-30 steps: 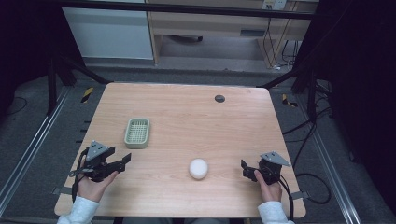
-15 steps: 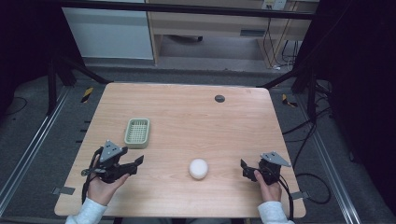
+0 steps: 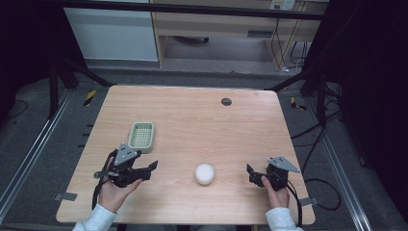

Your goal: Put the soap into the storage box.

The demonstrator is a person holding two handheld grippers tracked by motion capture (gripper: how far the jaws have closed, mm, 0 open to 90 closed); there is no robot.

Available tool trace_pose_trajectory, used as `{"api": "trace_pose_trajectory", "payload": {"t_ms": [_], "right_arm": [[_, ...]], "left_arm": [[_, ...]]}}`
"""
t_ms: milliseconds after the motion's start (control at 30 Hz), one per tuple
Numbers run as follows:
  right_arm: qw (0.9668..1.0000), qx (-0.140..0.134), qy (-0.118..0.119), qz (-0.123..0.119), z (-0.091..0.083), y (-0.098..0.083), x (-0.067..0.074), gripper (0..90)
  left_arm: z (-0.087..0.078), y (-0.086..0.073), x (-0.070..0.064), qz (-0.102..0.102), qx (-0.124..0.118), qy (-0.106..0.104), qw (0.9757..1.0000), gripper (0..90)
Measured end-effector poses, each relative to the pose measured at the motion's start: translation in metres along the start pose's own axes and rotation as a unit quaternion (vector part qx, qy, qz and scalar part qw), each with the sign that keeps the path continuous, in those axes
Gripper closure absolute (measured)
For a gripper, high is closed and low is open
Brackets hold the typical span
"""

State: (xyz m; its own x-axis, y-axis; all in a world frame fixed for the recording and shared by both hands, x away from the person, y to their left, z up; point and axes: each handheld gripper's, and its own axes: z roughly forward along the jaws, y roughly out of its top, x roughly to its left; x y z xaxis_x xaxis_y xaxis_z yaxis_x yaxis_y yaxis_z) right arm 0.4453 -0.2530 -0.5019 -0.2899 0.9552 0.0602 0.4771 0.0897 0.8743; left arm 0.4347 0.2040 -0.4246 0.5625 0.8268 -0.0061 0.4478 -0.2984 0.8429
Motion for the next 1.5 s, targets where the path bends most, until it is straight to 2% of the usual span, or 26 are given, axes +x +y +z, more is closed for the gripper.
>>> {"api": "trace_pose_trajectory", "payload": {"t_ms": [200,467,833,967,1367,1500], "right_arm": [[1.0,-0.002,0.001,-0.002,0.0,0.0,0.0,3.3],[1.0,-0.001,0.0,0.0,0.0,0.0,0.0,3.3],[1.0,-0.002,0.0,0.0,-0.001,0.001,0.0,3.3],[1.0,-0.001,0.001,-0.001,0.0,0.001,0.0,3.3],[1.0,-0.001,0.0,0.0,-0.001,0.001,0.0,3.3],[1.0,-0.001,-0.001,-0.002,0.0,0.001,0.0,3.3]], "left_arm": [[0.009,0.006,-0.009,0.015,0.006,-0.009,0.9998,27.4],[0.032,0.014,-0.024,0.044,0.037,-0.034,0.9978,26.3],[0.052,0.023,-0.039,0.056,0.05,-0.051,0.9959,24.7],[0.06,0.029,-0.046,0.071,0.06,-0.059,0.9939,24.1],[0.075,0.038,-0.061,0.092,0.083,-0.078,0.9892,22.8],[0.08,0.041,-0.067,0.105,0.092,-0.085,0.9865,22.7]]}}
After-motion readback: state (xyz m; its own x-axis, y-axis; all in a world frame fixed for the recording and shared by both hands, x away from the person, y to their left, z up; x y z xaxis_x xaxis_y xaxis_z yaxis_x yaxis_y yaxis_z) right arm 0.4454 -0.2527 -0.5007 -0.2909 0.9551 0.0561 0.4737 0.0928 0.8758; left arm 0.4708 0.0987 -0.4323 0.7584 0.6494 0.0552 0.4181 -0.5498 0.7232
